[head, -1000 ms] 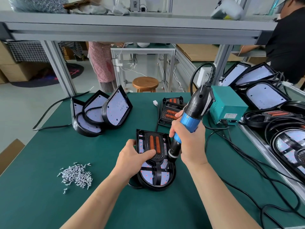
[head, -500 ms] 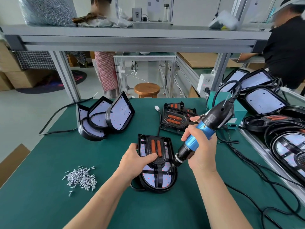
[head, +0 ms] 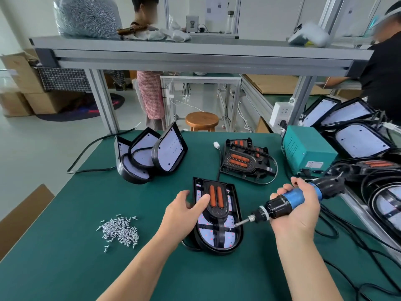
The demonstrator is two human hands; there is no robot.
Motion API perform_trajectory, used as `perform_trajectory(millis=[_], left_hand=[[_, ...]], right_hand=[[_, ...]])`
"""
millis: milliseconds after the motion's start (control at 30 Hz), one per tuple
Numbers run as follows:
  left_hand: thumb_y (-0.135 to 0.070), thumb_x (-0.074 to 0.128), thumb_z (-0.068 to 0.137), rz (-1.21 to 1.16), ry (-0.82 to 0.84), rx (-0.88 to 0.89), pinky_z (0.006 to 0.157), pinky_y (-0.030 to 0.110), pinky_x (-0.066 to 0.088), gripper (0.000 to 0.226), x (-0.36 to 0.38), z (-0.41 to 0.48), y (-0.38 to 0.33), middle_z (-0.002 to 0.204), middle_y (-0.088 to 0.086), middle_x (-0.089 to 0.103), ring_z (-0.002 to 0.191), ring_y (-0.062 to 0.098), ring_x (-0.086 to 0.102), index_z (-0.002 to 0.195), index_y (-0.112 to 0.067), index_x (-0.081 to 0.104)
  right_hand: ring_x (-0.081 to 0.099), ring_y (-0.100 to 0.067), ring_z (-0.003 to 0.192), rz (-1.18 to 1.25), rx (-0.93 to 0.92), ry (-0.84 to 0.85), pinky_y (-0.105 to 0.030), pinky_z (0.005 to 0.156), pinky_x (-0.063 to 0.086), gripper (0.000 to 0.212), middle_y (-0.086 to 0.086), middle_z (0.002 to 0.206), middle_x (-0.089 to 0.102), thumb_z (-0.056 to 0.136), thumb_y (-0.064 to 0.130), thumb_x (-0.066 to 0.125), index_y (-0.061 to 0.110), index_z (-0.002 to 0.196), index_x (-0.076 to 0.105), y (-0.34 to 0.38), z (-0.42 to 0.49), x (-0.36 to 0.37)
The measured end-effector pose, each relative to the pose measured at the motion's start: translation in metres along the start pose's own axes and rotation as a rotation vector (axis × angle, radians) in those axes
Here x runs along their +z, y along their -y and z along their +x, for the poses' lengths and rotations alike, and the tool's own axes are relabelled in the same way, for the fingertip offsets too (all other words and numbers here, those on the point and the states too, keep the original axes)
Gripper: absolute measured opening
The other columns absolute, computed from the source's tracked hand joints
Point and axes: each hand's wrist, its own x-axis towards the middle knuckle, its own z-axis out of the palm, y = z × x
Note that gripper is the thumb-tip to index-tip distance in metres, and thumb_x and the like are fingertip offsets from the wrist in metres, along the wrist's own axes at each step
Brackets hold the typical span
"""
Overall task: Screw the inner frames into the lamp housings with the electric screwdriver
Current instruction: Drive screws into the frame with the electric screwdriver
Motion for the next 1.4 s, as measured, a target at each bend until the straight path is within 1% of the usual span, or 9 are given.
perform_trajectory(millis=[100,200,300,500,933,1033,1133,1300,1400], left_hand=[[-0.053,0.057,0.095,0.04,-0.121,0.023,0.076,0.027,0.043,0.043,-0.018,0.002,0.006,0.089,-0.011,0.065,0.09,0.0,0.058,0.126,-0.024,0.061],[-0.031,0.065,0.092,0.212,-0.221,0.071,0.063,0.021,0.042,0.008,-0.048,0.007,0.015,0.073,-0.013,0.065,0.078,0.01,0.06,0.093,-0.024,0.07],[-0.014,0.067,0.085,0.399,-0.259,0.036,0.063,0.025,0.046,0.015,-0.086,0.012,0.027,0.072,-0.012,0.065,0.077,0.018,0.062,0.076,-0.025,0.069],[-0.012,0.068,0.083,0.683,-0.157,-0.105,0.085,0.035,0.054,0.018,-0.132,0.019,0.044,0.082,-0.009,0.067,0.091,0.023,0.065,0.073,-0.027,0.065],[-0.013,0.06,0.087,0.784,-0.094,-0.009,0.084,0.032,0.045,0.014,-0.128,0.02,0.051,0.083,-0.011,0.063,0.087,0.022,0.061,0.079,-0.025,0.062],[-0.008,0.06,0.086,0.652,-0.224,0.08,0.075,0.034,0.047,0.012,-0.128,0.014,0.049,0.082,-0.003,0.064,0.084,0.027,0.06,0.078,-0.017,0.059],[-0.003,0.067,0.08,0.42,-0.267,0.173,0.06,0.028,0.044,0.02,-0.118,0.0,0.032,0.066,-0.003,0.064,0.068,0.016,0.058,0.069,-0.018,0.059],[0.002,0.078,0.079,-0.064,0.05,0.255,0.065,0.017,0.049,0.024,-0.078,-0.033,-0.006,0.076,0.006,0.074,0.061,0.005,0.059,0.084,-0.016,0.064],[0.006,0.077,0.079,-0.164,0.161,0.312,0.07,0.016,0.05,0.03,-0.053,-0.05,-0.019,0.077,0.002,0.074,0.066,0.006,0.06,0.094,-0.017,0.066]], right_hand=[[0.054,-0.01,0.055,-0.034,0.058,-0.069,-0.024,0.062,0.038,0.01,0.006,0.066,0.055,0.089,0.023,0.065,0.019,0.092,0.056,-0.012,0.004,-0.016],[0.052,-0.01,0.054,-0.048,0.094,-0.069,-0.024,0.061,0.037,0.009,0.007,0.066,0.054,0.092,0.024,0.062,0.018,0.088,0.057,-0.02,0.006,-0.022],[0.052,-0.01,0.054,-0.041,0.107,-0.055,-0.023,0.06,0.036,0.01,0.006,0.066,0.053,0.092,0.025,0.062,0.018,0.089,0.057,-0.022,0.009,-0.022],[0.05,-0.01,0.056,-0.036,0.124,-0.041,-0.022,0.059,0.036,0.01,0.006,0.066,0.052,0.094,0.025,0.061,0.017,0.089,0.057,-0.022,0.01,-0.021],[0.05,-0.009,0.056,-0.042,0.146,-0.04,-0.022,0.062,0.038,0.009,0.005,0.068,0.053,0.094,0.024,0.062,0.017,0.089,0.059,-0.02,0.007,-0.021],[0.051,-0.009,0.056,-0.059,0.134,-0.04,-0.023,0.06,0.039,0.009,0.005,0.069,0.053,0.094,0.025,0.062,0.017,0.091,0.057,-0.02,0.007,-0.021],[0.052,-0.009,0.055,-0.059,0.148,-0.058,-0.022,0.059,0.039,0.01,0.006,0.069,0.053,0.093,0.026,0.063,0.018,0.092,0.057,-0.019,0.005,-0.018],[0.054,-0.009,0.055,-0.023,0.167,-0.057,-0.022,0.058,0.04,0.012,0.007,0.069,0.055,0.09,0.026,0.067,0.018,0.092,0.059,-0.017,-0.008,0.0],[0.053,-0.009,0.054,0.012,0.139,-0.027,-0.021,0.057,0.04,0.011,0.006,0.067,0.055,0.091,0.025,0.066,0.018,0.09,0.058,-0.011,-0.018,0.019]])
